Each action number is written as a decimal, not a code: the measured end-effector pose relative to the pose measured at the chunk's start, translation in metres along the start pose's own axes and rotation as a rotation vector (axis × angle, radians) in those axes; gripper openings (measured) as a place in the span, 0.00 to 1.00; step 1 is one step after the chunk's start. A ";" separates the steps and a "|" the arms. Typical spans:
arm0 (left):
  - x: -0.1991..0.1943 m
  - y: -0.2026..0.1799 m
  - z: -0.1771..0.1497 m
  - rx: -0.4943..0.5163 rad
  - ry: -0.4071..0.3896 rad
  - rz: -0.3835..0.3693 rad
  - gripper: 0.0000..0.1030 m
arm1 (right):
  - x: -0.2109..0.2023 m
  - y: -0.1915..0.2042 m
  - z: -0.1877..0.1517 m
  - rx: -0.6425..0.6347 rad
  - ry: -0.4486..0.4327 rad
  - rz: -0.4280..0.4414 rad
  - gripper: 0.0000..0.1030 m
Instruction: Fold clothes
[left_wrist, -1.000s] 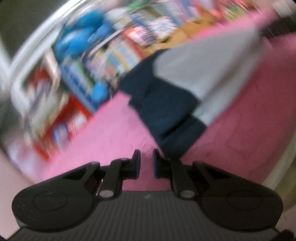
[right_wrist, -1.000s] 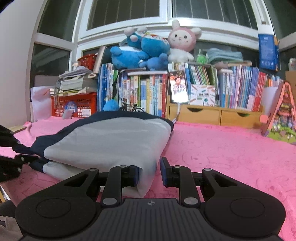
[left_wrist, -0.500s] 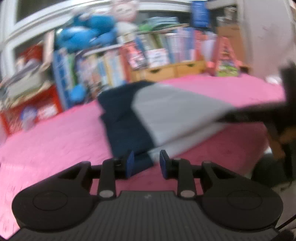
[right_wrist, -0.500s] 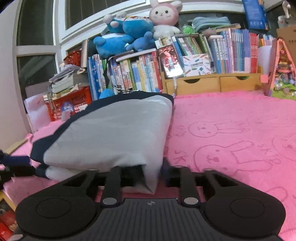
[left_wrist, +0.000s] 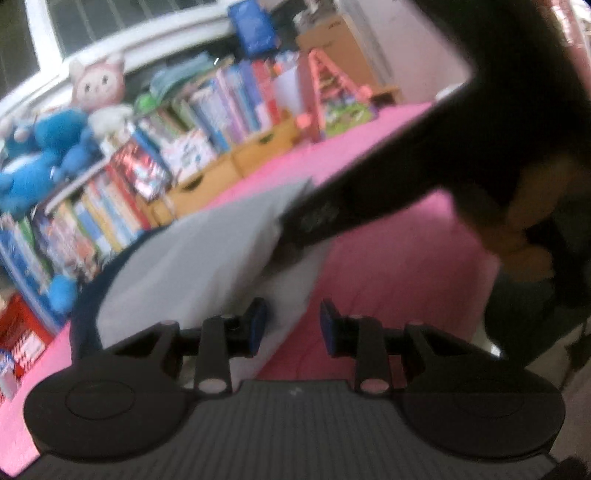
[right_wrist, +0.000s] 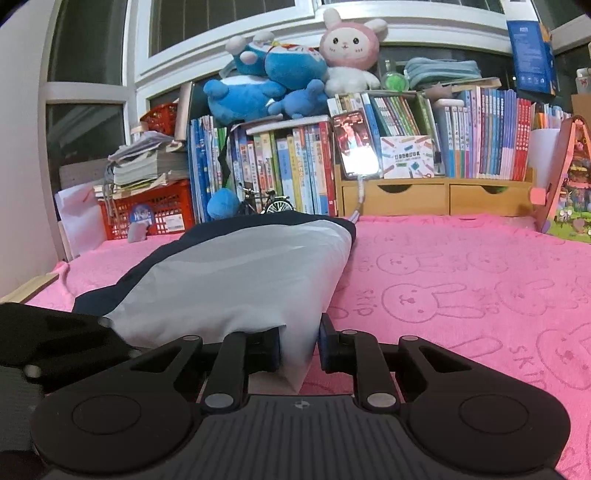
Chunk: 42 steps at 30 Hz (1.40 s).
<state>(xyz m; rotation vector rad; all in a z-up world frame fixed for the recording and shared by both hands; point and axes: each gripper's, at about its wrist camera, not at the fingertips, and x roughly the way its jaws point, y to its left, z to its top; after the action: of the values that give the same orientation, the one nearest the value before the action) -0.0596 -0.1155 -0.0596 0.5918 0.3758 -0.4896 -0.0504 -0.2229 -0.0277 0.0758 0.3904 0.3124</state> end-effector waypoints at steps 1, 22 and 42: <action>-0.001 0.004 -0.004 -0.010 0.015 0.024 0.30 | -0.001 0.000 0.000 -0.003 -0.002 -0.001 0.20; -0.096 0.167 -0.081 -1.080 -0.115 -0.167 0.73 | -0.004 0.002 -0.007 -0.046 -0.011 -0.021 0.20; -0.040 0.178 -0.089 -1.213 0.053 -0.024 0.17 | 0.006 0.026 -0.034 -0.287 0.021 -0.092 0.30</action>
<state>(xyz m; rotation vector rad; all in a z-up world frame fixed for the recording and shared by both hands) -0.0143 0.0809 -0.0319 -0.5770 0.6427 -0.1947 -0.0653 -0.1955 -0.0578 -0.2263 0.3648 0.2761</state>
